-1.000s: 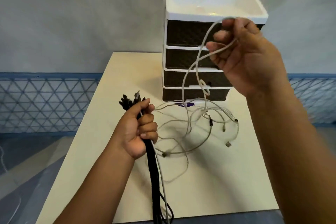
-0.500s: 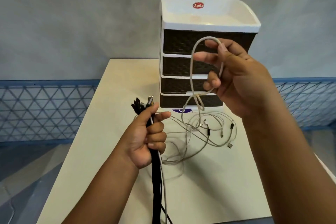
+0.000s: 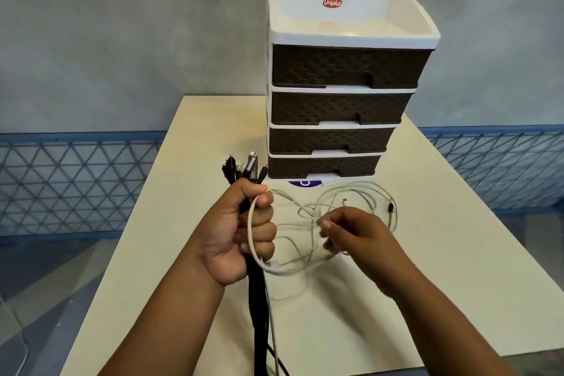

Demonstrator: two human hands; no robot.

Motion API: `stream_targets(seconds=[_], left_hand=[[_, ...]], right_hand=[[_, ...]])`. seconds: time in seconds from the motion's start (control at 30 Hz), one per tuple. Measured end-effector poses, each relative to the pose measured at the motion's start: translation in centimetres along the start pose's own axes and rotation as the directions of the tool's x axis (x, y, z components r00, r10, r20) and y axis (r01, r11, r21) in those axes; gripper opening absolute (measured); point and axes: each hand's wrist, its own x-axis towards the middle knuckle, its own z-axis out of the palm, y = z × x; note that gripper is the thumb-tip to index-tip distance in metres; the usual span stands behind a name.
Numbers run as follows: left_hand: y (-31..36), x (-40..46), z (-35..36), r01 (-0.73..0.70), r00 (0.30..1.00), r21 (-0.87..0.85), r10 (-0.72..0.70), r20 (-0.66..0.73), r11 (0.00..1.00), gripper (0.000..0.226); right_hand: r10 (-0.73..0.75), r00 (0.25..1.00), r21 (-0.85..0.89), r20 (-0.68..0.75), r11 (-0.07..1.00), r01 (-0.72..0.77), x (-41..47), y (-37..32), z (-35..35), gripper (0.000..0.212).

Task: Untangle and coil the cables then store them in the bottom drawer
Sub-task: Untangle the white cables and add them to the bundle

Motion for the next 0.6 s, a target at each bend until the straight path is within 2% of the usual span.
stream_targets(seconds=[0.03, 0.1, 0.23, 0.37, 0.47, 0.53, 0.6], left_hand=[[0.0, -0.1, 0.1, -0.006, 1.0, 0.006, 0.006, 0.029, 1.0, 0.03], [0.0, -0.1, 0.2, -0.007, 0.996, 0.002, 0.006, 0.094, 1.0, 0.028], [0.1, -0.3, -0.3, 0.017, 0.956, -0.054, -0.001, 0.292, 0.998, 0.022], [0.7, -0.4, -0.6, 0.011, 0.94, -0.107, 0.026, 0.34, 0.994, 0.024], [1.0, -0.3, -1.0, 0.031, 0.928, -0.165, 0.033, 0.372, 0.986, 0.025], [1.1, -0.2, -1.2, 0.037, 0.926, -0.19, 0.038, 0.376, 0.981, 0.025], [1.0, -0.2, -1.2, 0.019, 0.932, -0.178, 0.047, 0.36, 0.984, 0.024]], right_hand=[[0.013, 0.997, -0.144, -0.08, 0.989, -0.025, 0.9, 1.0, 0.0, 0.005], [0.01, 0.992, -0.321, -0.127, 0.946, -0.051, 2.0, 2.2, 0.4, 0.009], [-0.002, 0.973, -0.398, -0.23, 0.913, -0.092, 2.8, 2.2, 0.9, 0.021], [-0.041, 0.987, -0.535, -0.153, 0.843, -0.048, 3.3, 0.3, -0.8, 0.01], [0.016, 1.0, -0.51, -0.023, 0.86, -0.025, 3.5, -2.8, -3.4, 0.008], [0.018, 0.996, -0.353, 0.086, 0.936, 0.013, 3.3, -5.1, -5.0, 0.006], [-0.078, 0.991, -0.15, 0.107, 0.984, 0.094, 3.2, -7.3, -6.3, 0.014]])
